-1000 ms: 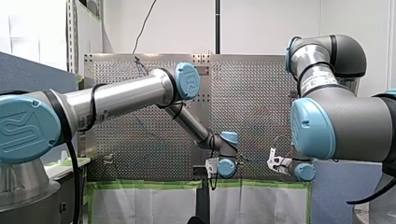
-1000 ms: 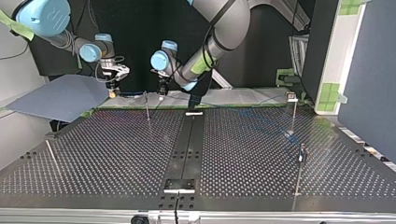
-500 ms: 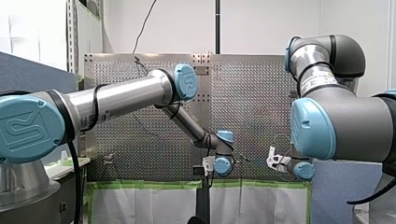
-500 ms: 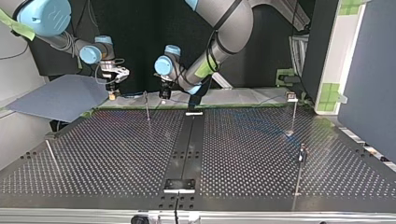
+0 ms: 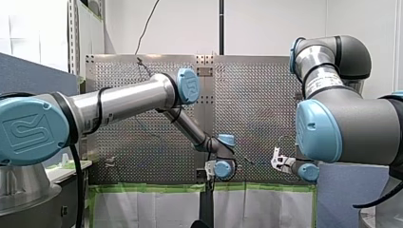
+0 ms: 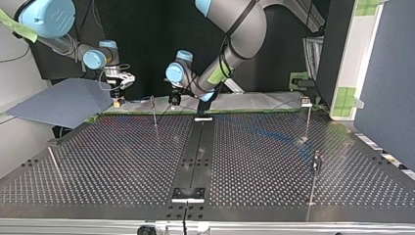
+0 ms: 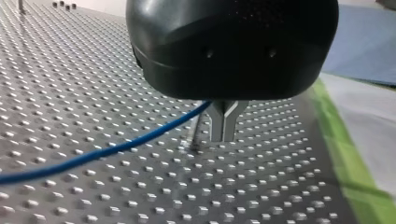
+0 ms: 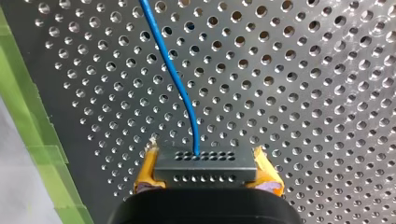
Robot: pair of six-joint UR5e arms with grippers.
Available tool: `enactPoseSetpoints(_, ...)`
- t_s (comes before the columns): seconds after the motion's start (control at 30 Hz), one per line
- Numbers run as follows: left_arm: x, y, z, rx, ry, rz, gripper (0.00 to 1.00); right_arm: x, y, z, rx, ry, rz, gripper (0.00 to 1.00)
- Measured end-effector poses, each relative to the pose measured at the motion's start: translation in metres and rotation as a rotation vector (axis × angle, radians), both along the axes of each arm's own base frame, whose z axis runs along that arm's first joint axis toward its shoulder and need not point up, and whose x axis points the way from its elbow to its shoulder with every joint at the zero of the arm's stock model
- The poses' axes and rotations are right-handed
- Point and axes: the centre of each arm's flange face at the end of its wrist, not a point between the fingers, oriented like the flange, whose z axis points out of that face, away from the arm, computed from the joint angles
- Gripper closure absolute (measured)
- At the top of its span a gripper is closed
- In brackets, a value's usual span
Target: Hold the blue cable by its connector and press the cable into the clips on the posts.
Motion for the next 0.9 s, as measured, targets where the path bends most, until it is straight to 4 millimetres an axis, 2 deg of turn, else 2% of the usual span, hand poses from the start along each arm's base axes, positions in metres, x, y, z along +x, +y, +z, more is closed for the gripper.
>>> enactPoseSetpoints(0.17,-0.002,-0.001,-0.021,0.014,0.038,-0.015,1.00,0.000,-0.003,0.001,-0.004,-0.001,0.001,1.00)
enactPoseSetpoints(0.33,-0.009,0.012,-0.052,0.050,0.095,-0.015,1.00,0.001,-0.007,0.003,-0.011,-0.003,0.000,1.00)
enactPoseSetpoints(0.47,-0.009,0.020,-0.060,0.063,0.113,-0.009,1.00,0.001,-0.012,0.006,-0.017,-0.007,-0.001,1.00)
enactPoseSetpoints(0.67,0.002,0.021,-0.051,0.053,0.099,-0.001,1.00,0.000,-0.017,0.009,-0.024,-0.009,-0.002,1.00)
enactPoseSetpoints(0.77,0.007,0.018,-0.038,0.042,0.085,0.000,1.00,0.000,-0.020,0.010,-0.026,-0.009,-0.004,1.00)
enactPoseSetpoints(0.9,0.016,0.013,-0.011,0.016,0.058,0.002,1.00,-0.002,-0.023,0.012,-0.029,-0.015,-0.007,1.00)
